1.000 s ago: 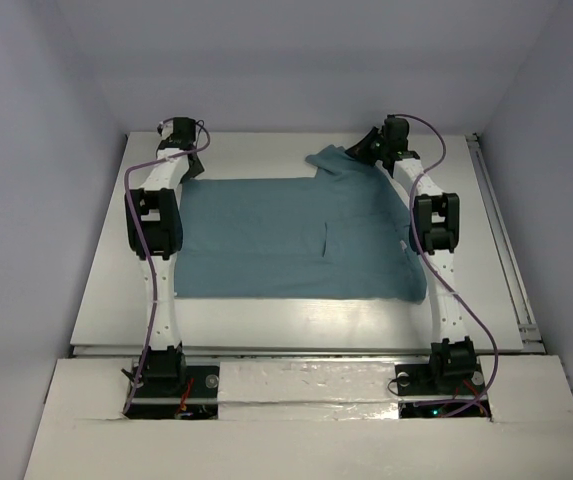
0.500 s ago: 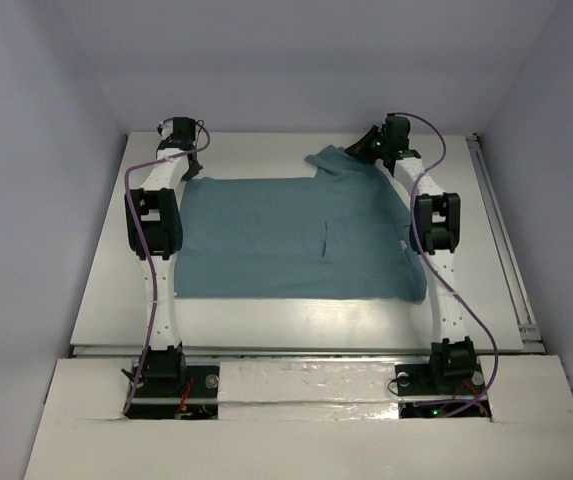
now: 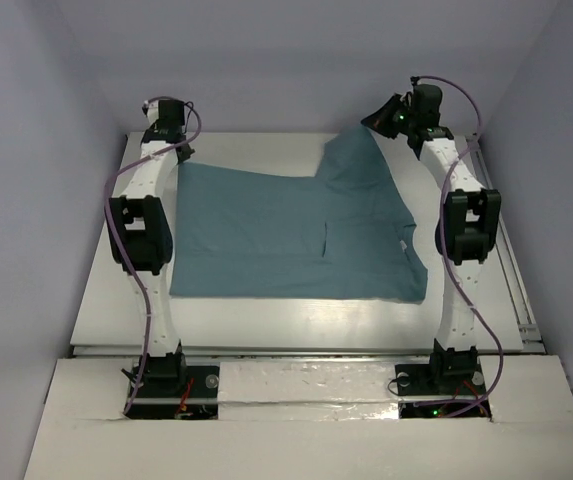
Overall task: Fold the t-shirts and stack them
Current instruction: Grap the side of the flattened tshirt furthest away from the robot with both arms, then fold the other side of the tshirt into a rectangle
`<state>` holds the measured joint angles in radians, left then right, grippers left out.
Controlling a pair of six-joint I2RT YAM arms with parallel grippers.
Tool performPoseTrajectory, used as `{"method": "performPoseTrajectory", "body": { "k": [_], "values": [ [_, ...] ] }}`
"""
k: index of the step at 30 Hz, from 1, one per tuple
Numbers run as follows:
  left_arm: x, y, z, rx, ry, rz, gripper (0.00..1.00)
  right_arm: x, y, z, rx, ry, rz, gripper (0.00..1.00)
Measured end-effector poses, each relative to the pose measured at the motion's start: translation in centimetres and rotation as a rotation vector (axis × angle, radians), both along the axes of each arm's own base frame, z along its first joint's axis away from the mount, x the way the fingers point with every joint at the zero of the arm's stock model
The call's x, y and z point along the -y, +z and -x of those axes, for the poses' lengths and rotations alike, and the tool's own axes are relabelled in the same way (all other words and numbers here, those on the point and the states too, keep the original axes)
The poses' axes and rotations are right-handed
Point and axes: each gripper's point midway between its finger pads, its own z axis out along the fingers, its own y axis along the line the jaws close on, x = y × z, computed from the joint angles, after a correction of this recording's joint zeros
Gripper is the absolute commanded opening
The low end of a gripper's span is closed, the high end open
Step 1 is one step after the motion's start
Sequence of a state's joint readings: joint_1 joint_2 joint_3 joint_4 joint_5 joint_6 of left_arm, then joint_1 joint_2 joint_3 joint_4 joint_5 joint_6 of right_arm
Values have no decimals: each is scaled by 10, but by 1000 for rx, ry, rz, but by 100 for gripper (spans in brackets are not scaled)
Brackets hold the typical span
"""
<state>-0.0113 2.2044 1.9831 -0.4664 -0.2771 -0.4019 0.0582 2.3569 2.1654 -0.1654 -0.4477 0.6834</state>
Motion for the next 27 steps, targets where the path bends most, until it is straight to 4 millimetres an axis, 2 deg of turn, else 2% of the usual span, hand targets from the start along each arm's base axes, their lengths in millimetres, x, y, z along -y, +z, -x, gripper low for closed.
{"method": "performPoseTrajectory", "body": {
  "k": [2, 5, 8, 11, 15, 23, 27],
  "values": [
    [0, 14, 3, 25, 0, 0, 0, 2, 8, 16, 0, -1, 11, 0],
    [-2, 21, 13, 30, 5, -7, 0, 6, 4, 44, -40, -6, 30, 0],
    [-5, 12, 31, 1, 12, -16, 0, 12, -13, 77, -102, -21, 56, 0],
    [-10, -4, 55, -49, 21, -17, 0, 20, -32, 117, -175, -44, 92, 0],
    [-21, -18, 78, -96, 43, -17, 0, 31, -33, 158, -198, -77, 140, 0],
    [-24, -16, 87, -85, 50, -4, 0, 57, -15, 221, -164, -154, 238, 0],
    [-20, -12, 88, -65, 40, 13, 0, 69, -20, 249, -186, -191, 289, 0]
  ]
}}
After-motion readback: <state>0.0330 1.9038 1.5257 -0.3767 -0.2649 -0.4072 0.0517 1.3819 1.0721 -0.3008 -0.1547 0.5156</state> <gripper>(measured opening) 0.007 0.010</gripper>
